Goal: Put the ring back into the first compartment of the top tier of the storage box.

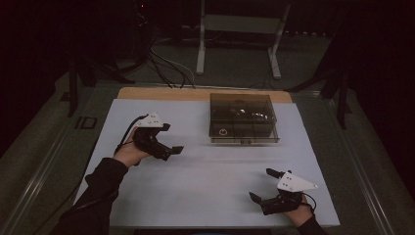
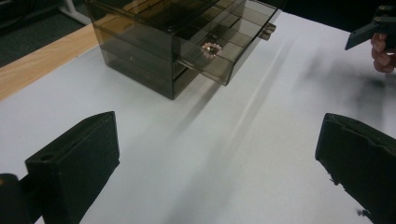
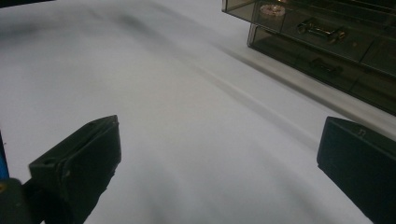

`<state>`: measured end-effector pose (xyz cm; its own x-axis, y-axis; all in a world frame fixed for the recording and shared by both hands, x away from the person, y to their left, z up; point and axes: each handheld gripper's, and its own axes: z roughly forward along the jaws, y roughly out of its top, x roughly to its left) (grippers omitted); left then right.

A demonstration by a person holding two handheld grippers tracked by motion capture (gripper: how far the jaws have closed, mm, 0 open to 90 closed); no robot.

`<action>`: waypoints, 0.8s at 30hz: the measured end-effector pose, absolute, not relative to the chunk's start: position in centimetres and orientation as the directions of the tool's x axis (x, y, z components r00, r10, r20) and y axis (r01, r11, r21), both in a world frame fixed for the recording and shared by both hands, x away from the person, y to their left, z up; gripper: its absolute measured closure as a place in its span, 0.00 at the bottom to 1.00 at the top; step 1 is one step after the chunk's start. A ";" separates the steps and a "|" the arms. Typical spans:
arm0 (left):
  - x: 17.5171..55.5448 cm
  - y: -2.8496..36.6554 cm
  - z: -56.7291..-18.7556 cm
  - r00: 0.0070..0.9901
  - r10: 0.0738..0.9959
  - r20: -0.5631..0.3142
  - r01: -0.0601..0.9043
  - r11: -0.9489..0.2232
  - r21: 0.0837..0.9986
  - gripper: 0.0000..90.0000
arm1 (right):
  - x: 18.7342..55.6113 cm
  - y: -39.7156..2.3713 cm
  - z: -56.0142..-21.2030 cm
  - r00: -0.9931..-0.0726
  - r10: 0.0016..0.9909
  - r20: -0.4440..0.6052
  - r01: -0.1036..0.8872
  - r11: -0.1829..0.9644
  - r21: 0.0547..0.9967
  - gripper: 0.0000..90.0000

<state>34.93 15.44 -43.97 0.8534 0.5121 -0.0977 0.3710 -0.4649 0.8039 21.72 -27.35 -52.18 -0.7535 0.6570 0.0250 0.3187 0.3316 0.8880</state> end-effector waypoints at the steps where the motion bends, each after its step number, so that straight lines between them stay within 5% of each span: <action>1: 34.6 15.9 -44.1 0.850 0.518 -0.092 0.372 -0.467 0.802 0.01 | 21.7 -27.3 -52.2 -0.753 0.657 0.025 0.319 0.332 0.888 0.00; 24: 30.7 19.8 -47.1 0.809 0.579 -0.097 0.402 -0.426 0.811 0.01 | 21.7 -27.3 -52.2 -0.754 0.656 0.026 0.319 0.332 0.888 0.00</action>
<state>30.66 19.83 -47.11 0.8092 0.5794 -0.0969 0.4018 -0.4255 0.8108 21.75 -27.27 -52.24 -0.7544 0.6559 0.0259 0.3191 0.3321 0.8876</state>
